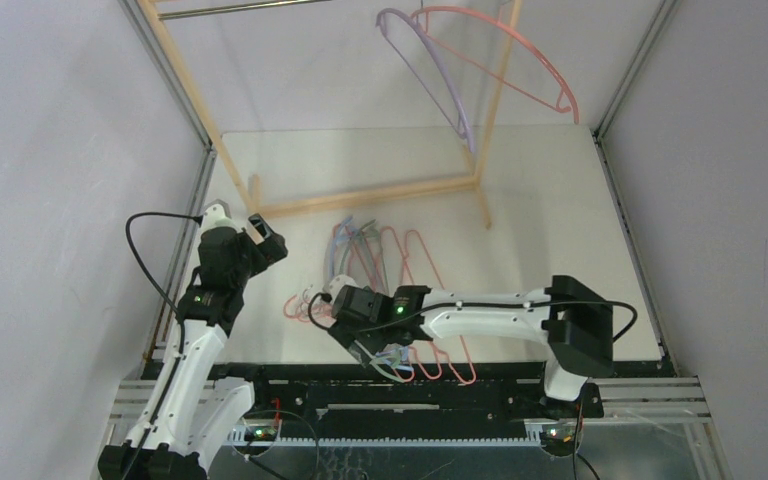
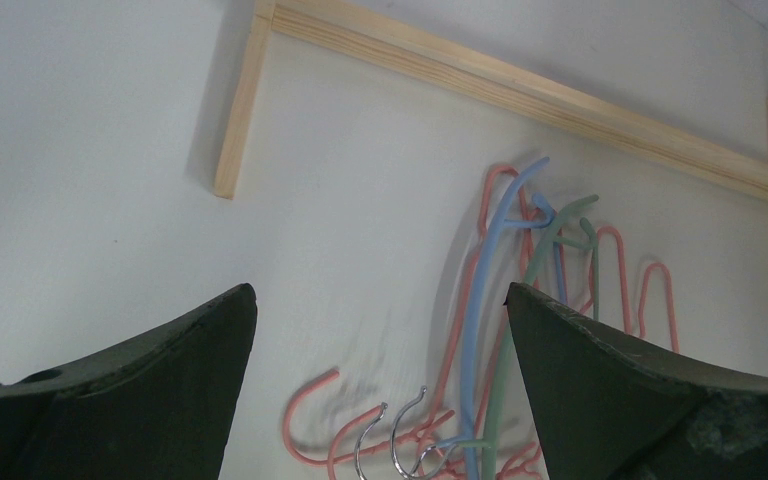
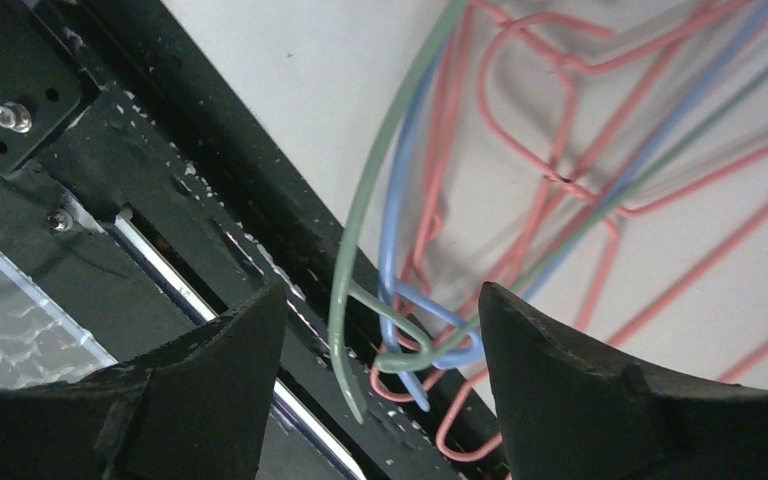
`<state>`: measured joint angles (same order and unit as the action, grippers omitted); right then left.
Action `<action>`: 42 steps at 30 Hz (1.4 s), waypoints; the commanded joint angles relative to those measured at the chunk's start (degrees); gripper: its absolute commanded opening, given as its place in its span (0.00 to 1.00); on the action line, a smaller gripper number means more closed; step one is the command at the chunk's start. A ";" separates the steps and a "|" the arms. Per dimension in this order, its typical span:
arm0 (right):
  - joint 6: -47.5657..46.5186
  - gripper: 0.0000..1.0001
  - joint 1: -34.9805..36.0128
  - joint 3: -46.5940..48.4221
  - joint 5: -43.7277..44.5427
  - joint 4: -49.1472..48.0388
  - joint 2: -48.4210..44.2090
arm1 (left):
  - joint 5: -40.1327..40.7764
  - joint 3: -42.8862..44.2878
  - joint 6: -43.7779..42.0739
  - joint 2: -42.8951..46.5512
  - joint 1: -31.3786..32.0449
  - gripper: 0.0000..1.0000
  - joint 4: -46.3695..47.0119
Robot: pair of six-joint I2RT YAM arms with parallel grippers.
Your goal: Organize the hangers
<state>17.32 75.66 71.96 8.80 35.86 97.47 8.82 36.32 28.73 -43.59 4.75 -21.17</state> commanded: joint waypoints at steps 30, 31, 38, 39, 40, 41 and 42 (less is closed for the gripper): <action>2.93 0.39 -0.94 -2.05 1.61 -2.76 2.63 | -0.91 -1.22 1.41 3.38 0.14 0.99 0.85; 2.67 0.39 -1.21 -1.70 1.65 -1.95 2.30 | -0.91 -1.02 1.41 3.42 0.02 1.00 0.89; 1.56 0.23 -3.73 1.25 -0.49 -0.65 -0.16 | -0.82 -0.94 1.96 3.71 0.05 1.00 1.57; 1.57 0.20 -3.98 1.25 -0.79 -0.62 -0.16 | -0.82 -1.10 2.11 3.89 0.05 1.00 1.62; 1.46 0.20 -4.13 1.25 -0.94 -0.61 -0.09 | -0.74 -1.29 2.24 4.12 0.08 1.00 1.73; 1.28 0.21 -4.19 1.25 -0.91 -0.54 0.02 | -0.78 -1.51 2.41 4.34 0.04 1.00 1.85; 1.04 0.24 -4.08 1.25 -0.85 -0.57 0.20 | -0.75 -1.69 2.53 4.50 0.06 1.00 1.98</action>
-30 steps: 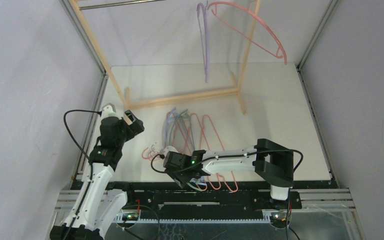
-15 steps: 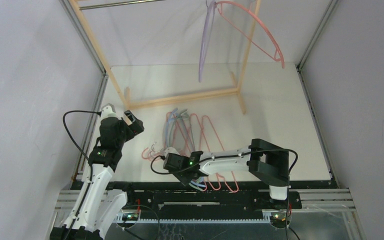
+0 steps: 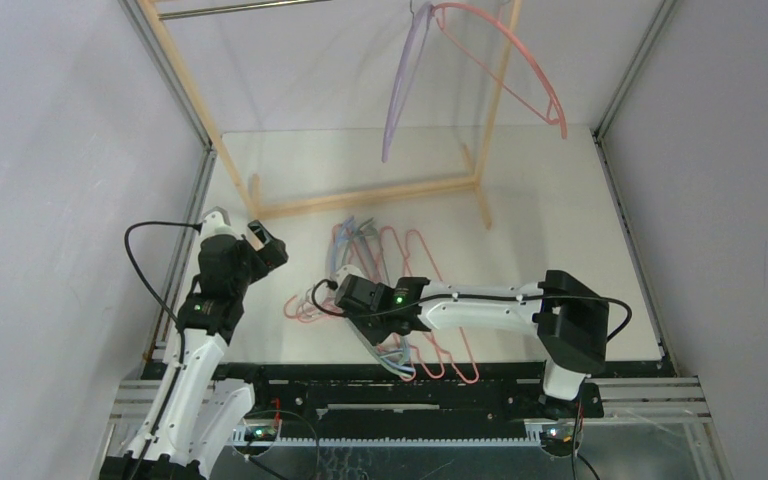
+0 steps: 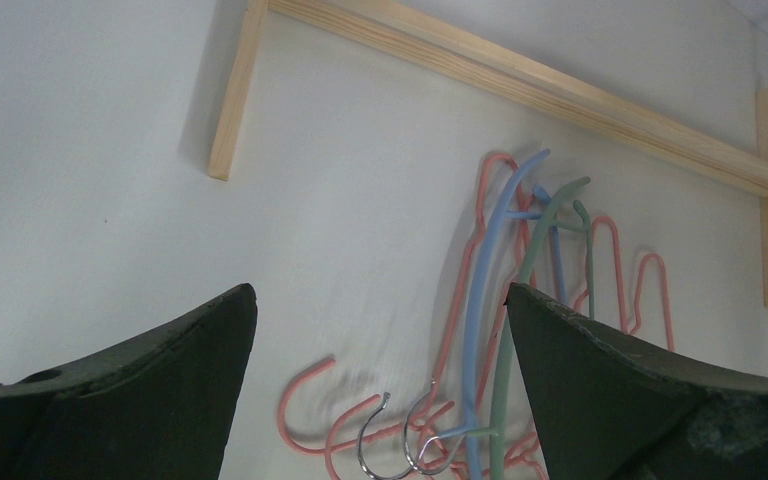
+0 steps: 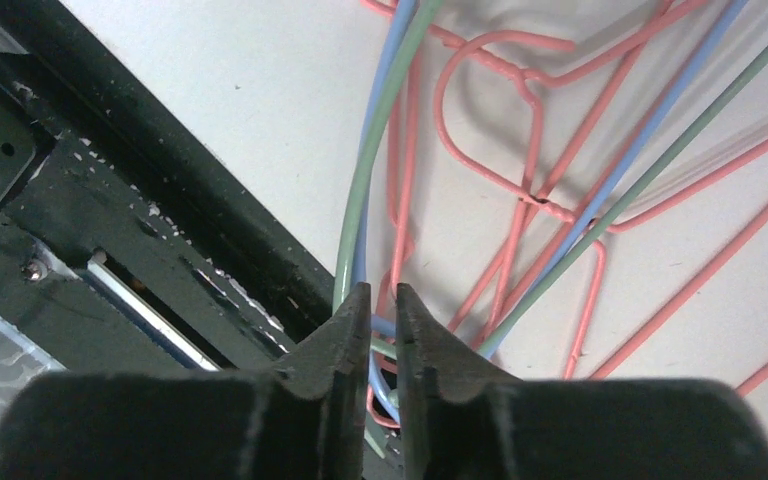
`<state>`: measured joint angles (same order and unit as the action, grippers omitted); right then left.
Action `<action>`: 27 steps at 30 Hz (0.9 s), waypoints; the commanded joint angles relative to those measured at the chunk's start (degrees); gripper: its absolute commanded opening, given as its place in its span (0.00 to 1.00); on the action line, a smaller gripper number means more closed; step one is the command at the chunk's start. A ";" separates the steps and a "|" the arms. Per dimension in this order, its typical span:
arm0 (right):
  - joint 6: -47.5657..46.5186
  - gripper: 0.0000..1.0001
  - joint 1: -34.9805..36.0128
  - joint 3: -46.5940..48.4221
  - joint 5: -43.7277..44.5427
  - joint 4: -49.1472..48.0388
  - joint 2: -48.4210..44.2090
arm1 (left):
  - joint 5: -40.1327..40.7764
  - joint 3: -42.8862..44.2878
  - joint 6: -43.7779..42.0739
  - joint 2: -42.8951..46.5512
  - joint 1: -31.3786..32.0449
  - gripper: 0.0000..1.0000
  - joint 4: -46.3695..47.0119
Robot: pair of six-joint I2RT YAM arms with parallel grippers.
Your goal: Organize the hangers
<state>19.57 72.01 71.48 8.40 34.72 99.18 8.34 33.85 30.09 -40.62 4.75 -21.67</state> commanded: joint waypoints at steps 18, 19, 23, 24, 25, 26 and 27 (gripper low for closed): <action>-1.79 0.45 0.72 1.69 -6.18 -2.49 5.14 | -0.25 -0.45 1.33 0.90 0.08 1.00 2.54; -1.82 0.45 0.71 1.72 -6.24 -2.69 5.34 | -0.19 -0.38 1.23 0.75 0.05 1.00 2.52; -1.60 0.43 0.33 1.73 -6.08 -2.83 6.38 | -0.26 -0.19 1.04 0.62 0.00 1.00 2.42; -1.64 0.42 0.28 1.73 -6.06 -2.82 6.62 | -0.20 -0.18 0.95 0.49 0.06 0.99 2.40; -1.70 0.41 0.24 1.73 -6.07 -2.82 6.78 | -0.17 -0.18 0.94 0.47 0.01 1.00 2.37; -1.75 0.40 0.24 1.66 -6.11 -2.82 7.04 | -0.17 -0.18 0.92 0.51 0.03 0.99 2.27; -1.88 0.39 0.24 1.68 -6.12 -2.79 7.20 | -0.12 -0.18 0.86 0.63 0.00 1.00 2.16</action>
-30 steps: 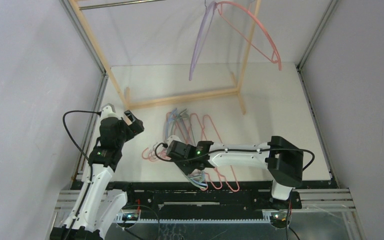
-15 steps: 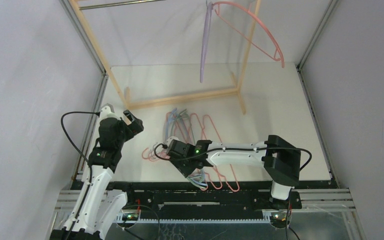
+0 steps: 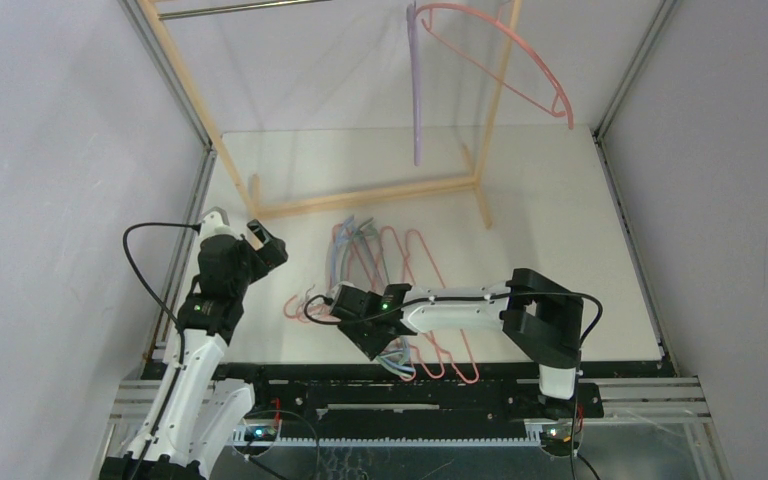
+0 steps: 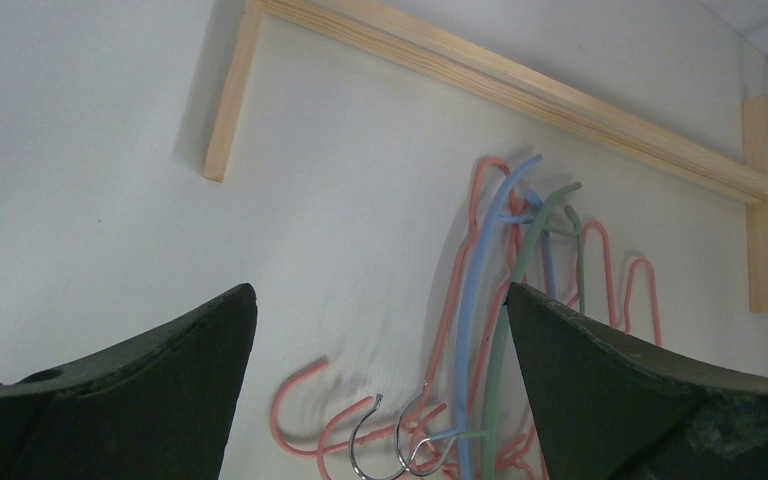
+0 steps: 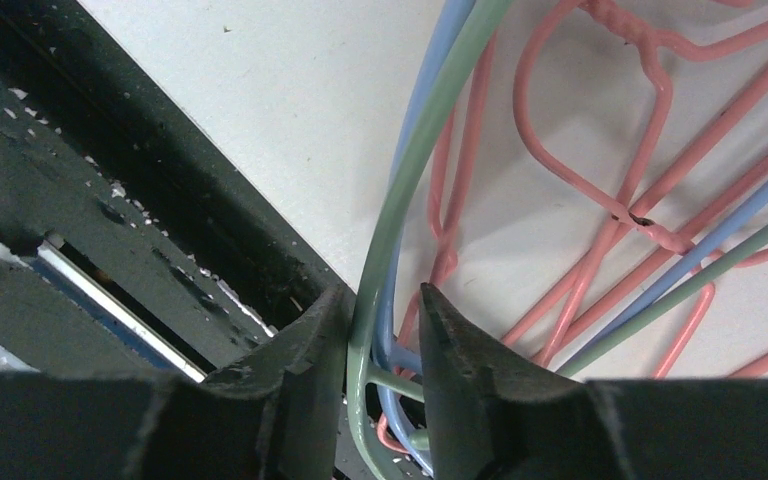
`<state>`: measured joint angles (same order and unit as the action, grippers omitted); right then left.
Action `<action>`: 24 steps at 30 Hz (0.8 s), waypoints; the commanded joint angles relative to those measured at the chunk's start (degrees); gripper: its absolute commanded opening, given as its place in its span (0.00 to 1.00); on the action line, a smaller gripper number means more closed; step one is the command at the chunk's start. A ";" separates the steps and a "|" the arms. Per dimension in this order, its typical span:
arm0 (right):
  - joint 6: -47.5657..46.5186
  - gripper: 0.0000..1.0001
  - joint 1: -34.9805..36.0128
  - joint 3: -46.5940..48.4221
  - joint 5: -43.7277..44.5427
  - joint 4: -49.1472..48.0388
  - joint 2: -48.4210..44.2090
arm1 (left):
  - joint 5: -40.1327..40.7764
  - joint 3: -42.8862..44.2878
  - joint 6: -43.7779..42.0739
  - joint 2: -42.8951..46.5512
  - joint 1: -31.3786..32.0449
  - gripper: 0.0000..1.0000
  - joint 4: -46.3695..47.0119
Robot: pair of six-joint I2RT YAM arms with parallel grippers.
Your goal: Organize the hangers
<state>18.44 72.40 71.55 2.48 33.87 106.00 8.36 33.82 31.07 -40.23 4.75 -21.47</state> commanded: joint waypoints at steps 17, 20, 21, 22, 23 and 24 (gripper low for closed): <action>-2.57 0.01 -5.08 2.23 -5.64 2.78 -9.15 | 0.91 0.00 0.49 1.45 -0.17 1.00 2.02; -2.81 0.02 -7.35 3.54 -10.91 4.39 -11.56 | 1.28 0.19 0.46 1.58 -0.15 1.00 2.33; -2.97 0.03 -7.84 3.94 -12.09 4.94 -12.08 | 1.37 0.12 0.40 1.58 -0.16 0.99 2.58; -3.28 0.04 -8.36 4.22 -13.54 5.13 -12.54 | 1.52 0.10 0.37 1.56 -0.20 0.99 2.77; -3.65 0.05 -8.72 4.36 -15.65 4.99 -12.81 | 1.54 0.10 0.43 1.57 -0.26 0.99 2.94; -3.75 0.06 -9.27 4.55 -18.23 4.96 -12.84 | 1.57 0.05 0.50 1.45 -0.19 0.99 3.13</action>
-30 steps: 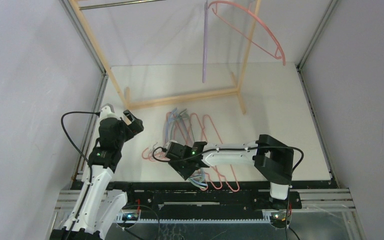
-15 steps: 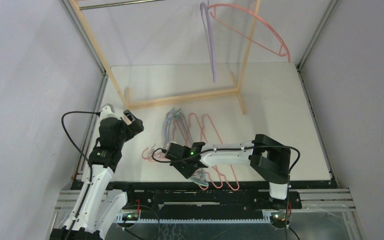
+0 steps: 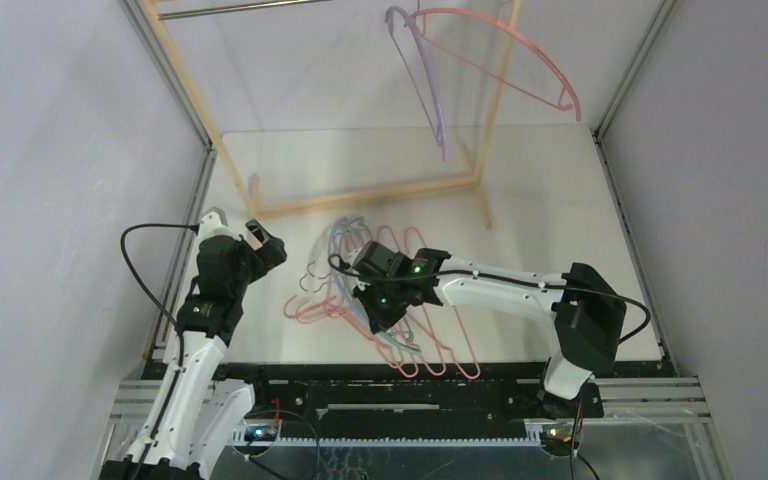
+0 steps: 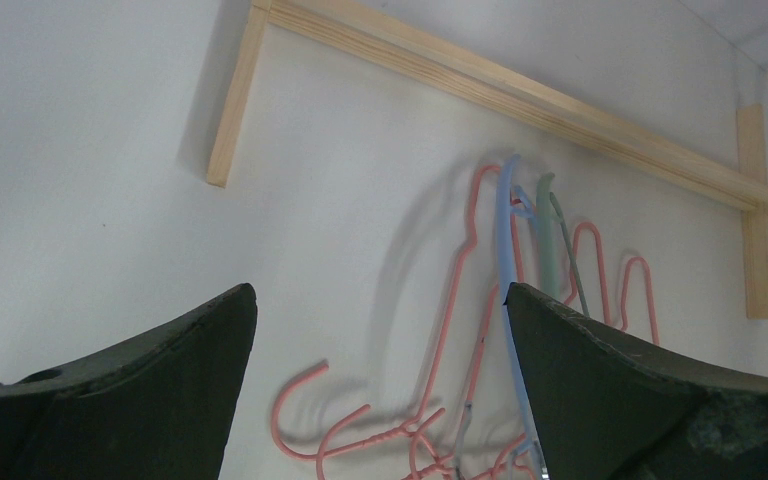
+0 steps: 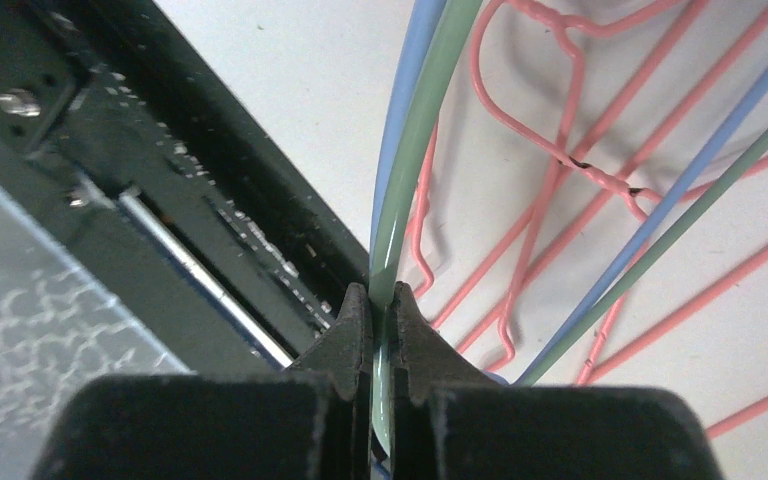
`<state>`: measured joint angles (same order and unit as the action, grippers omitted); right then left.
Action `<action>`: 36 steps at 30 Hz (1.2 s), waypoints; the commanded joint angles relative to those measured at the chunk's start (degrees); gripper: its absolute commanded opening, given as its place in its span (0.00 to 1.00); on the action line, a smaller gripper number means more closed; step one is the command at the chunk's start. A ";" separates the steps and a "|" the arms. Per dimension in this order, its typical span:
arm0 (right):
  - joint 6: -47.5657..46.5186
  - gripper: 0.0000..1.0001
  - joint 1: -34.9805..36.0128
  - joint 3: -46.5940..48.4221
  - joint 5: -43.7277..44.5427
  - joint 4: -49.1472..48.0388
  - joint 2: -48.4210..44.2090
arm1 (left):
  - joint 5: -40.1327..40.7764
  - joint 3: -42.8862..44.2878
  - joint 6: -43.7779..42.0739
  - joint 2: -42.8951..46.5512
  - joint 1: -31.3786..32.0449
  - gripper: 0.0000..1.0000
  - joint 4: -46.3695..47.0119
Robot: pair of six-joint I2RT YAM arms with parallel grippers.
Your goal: Organize the hangers
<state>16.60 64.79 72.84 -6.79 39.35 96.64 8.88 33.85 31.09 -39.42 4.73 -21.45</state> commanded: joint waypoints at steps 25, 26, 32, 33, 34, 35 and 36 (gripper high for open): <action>-3.66 0.14 -5.55 0.18 -18.72 -9.58 7.84 | 1.05 -0.36 -0.49 -0.64 -0.38 1.00 3.54; -3.74 0.14 -5.48 0.04 -19.07 -9.87 8.20 | 1.05 -0.22 -0.65 -0.82 -0.36 1.00 3.48; -3.64 0.15 -5.59 -1.10 -19.32 -11.02 8.89 | 1.04 0.08 -1.10 -1.45 -0.47 1.00 3.52; -3.67 0.16 -5.67 -1.12 -19.27 -11.05 8.96 | 1.05 0.08 -1.12 -1.50 -0.44 1.00 3.52; -3.68 0.17 -5.67 -1.12 -19.09 -11.05 9.08 | 1.04 0.08 -1.12 -1.56 -0.45 1.00 3.57; -3.70 0.17 -5.77 -1.12 -19.10 -11.01 9.21 | 1.05 0.08 -1.08 -1.62 -0.47 0.99 3.61; -3.68 0.17 -5.86 -1.12 -19.27 -10.98 9.36 | 1.05 0.08 -1.04 -1.68 -0.43 0.99 3.57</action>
<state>13.96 59.31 71.40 -23.70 31.46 106.34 8.88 33.82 31.03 -41.04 4.58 -19.42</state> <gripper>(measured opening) 0.172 0.996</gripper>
